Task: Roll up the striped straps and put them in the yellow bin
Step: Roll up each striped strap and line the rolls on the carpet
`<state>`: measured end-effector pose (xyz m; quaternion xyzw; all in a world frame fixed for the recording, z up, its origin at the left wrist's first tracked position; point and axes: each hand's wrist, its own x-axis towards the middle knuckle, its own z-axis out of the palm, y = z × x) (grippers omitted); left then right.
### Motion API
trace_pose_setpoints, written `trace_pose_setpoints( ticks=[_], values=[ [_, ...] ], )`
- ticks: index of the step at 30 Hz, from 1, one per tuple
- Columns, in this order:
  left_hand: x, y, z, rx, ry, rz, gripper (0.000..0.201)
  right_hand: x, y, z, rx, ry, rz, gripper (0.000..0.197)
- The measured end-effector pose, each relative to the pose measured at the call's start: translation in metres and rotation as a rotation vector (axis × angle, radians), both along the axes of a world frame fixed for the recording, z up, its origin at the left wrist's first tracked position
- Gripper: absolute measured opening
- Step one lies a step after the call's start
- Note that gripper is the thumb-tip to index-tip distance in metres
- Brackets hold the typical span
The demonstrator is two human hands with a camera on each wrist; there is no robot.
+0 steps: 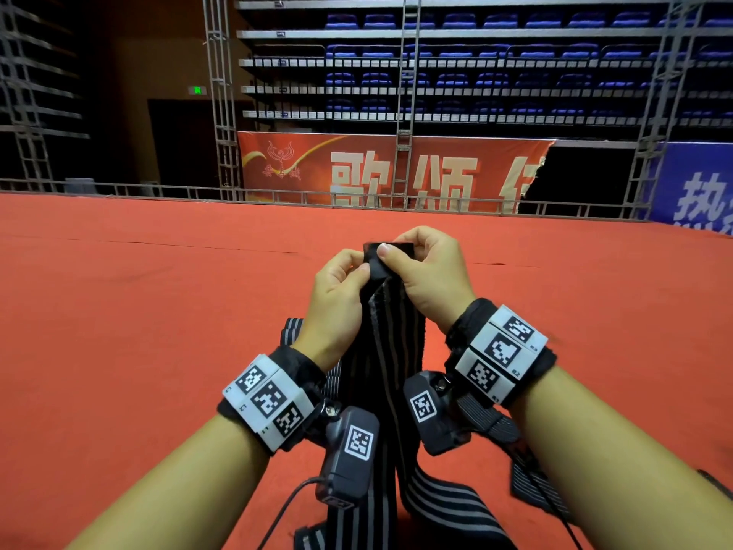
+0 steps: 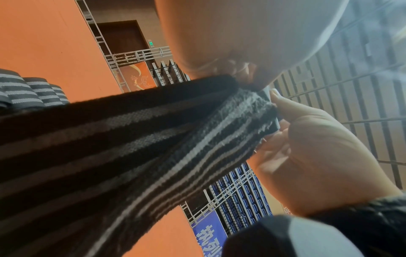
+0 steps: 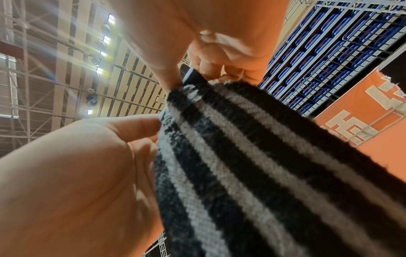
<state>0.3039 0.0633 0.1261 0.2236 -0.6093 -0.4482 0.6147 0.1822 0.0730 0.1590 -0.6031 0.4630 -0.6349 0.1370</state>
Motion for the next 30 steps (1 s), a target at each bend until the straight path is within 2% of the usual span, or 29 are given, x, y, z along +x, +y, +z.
trace_pose_setpoints(
  ticks=[4,9,15,19,25,28,30],
  values=[
    [-0.005,0.002,0.001,0.012,0.032,0.017,0.018,0.003,0.001,-0.001,-0.023,-0.018,-0.026,0.02],
    [-0.011,0.004,0.003,0.017,0.091,0.012,0.028,0.006,0.002,0.0,-0.039,-0.039,-0.044,0.021],
    [-0.011,0.002,0.003,-0.039,-0.01,0.13,0.026,0.008,0.004,0.002,-0.052,-0.052,-0.05,0.021],
    [-0.013,0.002,0.002,0.014,0.057,0.075,0.023,0.011,0.006,0.0,-0.057,-0.068,-0.043,0.022],
    [-0.017,0.006,0.005,0.101,0.227,-0.046,0.031,0.016,0.007,-0.004,-0.064,-0.134,-0.005,0.022],
    [-0.015,0.011,0.006,0.137,0.249,-0.111,0.031,0.017,0.007,-0.005,-0.063,-0.163,0.027,0.017],
    [-0.014,0.011,0.005,0.121,0.228,-0.098,0.031,0.016,0.007,-0.006,-0.063,-0.154,0.037,0.015]
  ],
)
